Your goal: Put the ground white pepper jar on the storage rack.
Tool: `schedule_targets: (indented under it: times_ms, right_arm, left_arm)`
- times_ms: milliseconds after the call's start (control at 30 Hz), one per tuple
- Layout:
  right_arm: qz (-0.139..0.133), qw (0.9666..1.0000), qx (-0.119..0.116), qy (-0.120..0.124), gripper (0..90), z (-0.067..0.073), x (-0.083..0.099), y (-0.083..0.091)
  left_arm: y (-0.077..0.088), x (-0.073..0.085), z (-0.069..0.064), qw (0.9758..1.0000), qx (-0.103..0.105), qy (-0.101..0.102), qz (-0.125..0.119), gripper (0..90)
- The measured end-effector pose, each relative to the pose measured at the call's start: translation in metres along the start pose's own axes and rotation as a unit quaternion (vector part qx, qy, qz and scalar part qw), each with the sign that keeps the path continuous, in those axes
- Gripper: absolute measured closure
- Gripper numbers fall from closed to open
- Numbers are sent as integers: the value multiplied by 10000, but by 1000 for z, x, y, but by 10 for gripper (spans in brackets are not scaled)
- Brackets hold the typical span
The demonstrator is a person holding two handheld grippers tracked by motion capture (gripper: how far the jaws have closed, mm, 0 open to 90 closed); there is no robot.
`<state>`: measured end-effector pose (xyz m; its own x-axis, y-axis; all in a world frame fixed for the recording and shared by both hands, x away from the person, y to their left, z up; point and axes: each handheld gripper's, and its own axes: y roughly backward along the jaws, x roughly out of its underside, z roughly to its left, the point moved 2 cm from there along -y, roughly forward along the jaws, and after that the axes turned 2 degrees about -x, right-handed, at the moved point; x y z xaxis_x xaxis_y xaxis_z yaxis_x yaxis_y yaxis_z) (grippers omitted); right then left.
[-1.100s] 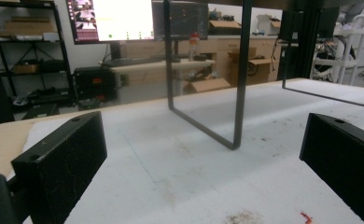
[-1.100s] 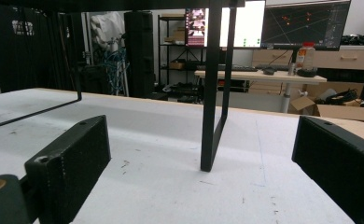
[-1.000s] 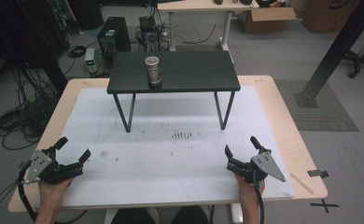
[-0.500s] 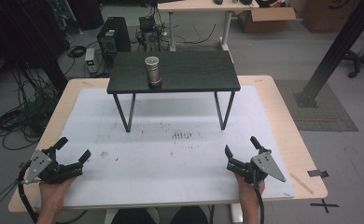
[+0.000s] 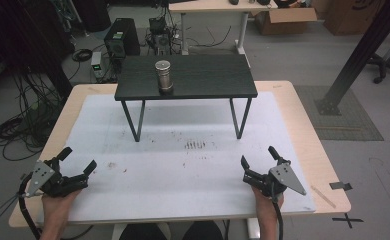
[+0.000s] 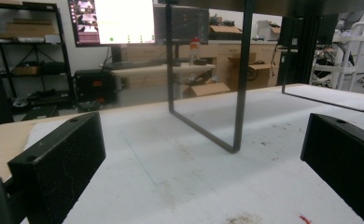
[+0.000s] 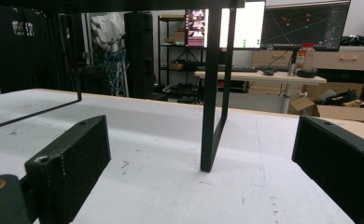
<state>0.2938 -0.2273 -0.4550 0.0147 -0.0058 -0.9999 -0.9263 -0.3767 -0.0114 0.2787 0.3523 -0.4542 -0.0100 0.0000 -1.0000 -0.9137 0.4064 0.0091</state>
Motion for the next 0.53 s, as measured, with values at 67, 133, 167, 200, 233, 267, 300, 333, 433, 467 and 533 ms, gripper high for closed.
schedule_targets:
  times_ms: [67, 133, 167, 200, 233, 267, 300, 333, 433, 467, 533]
  right_arm:
    - [-3, 10000, 0, 0, 39, 0, 0, 0]
    - [2, 10000, -2, -5, 39, 0, 0, 0]
    - [-2, 10000, 0, 0, 39, 0, 0, 0]
    - [-3, 10000, 0, 0, 39, 0, 0, 0]
    - [0, 10000, -3, -5, 39, 0, 0, 0]
    - [-2, 10000, 1, -1, 39, 0, 0, 0]
    - [-1, 10000, 0, -1, 39, 0, 0, 0]
    - [1, 10000, 0, -4, 39, 0, 0, 0]
    - [2, 10000, 1, -4, 39, 0, 0, 0]
    - [-1, 10000, 2, 0, 39, 0, 0, 0]
    - [4, 10000, -1, -5, 39, 0, 0, 0]
  left_arm:
    - [0, 0, 0, 10000, -3, 1, 0, 2]
    - [0, 0, 0, 10000, -6, -3, 2, 2]
    - [0, 0, 0, 10000, -7, -3, 4, 2]
    - [0, 0, 0, 10000, -4, -4, 5, 2]
    - [0, 0, 0, 10000, -5, -2, 2, 2]
    - [0, 0, 0, 10000, -6, -2, -1, 2]
    - [0, 0, 0, 10000, -5, 0, -6, 2]
    - [0, 0, 0, 10000, -7, 3, -8, 2]
    - [0, 0, 0, 10000, -6, 14, -15, 2]
    - [0, 0, 0, 10000, -6, 23, -25, 3]
    - [0, 0, 0, 10000, -7, 21, -28, 2]
